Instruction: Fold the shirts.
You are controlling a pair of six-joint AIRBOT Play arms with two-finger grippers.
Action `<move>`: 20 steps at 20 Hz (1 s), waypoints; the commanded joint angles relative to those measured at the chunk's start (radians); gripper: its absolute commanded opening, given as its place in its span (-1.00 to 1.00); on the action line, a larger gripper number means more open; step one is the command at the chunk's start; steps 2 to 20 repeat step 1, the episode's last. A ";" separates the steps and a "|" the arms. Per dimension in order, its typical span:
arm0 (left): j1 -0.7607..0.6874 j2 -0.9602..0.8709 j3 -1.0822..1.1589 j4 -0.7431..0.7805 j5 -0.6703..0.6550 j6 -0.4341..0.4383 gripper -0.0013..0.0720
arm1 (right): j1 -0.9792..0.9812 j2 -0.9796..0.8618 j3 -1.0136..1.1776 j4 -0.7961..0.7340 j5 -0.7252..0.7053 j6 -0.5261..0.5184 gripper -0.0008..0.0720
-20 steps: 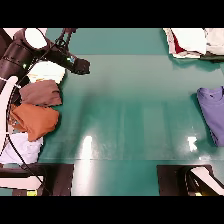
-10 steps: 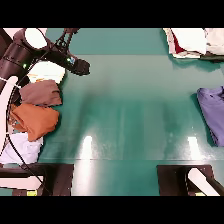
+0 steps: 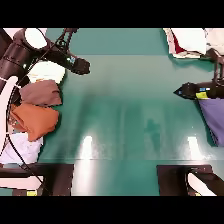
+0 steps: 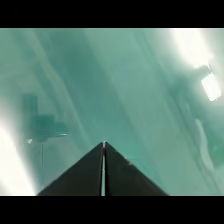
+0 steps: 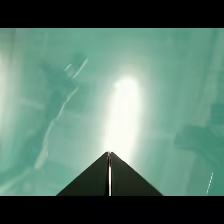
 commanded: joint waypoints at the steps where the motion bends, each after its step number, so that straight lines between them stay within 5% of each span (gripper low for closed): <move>1: 0.000 0.000 0.000 0.000 0.003 0.000 -0.90 | 0.058 0.001 0.001 0.001 0.003 -0.001 -0.92; 20: 0.000 0.000 0.000 0.000 0.003 0.000 -0.90 | 0.058 0.001 0.001 0.001 0.003 -0.001 -0.92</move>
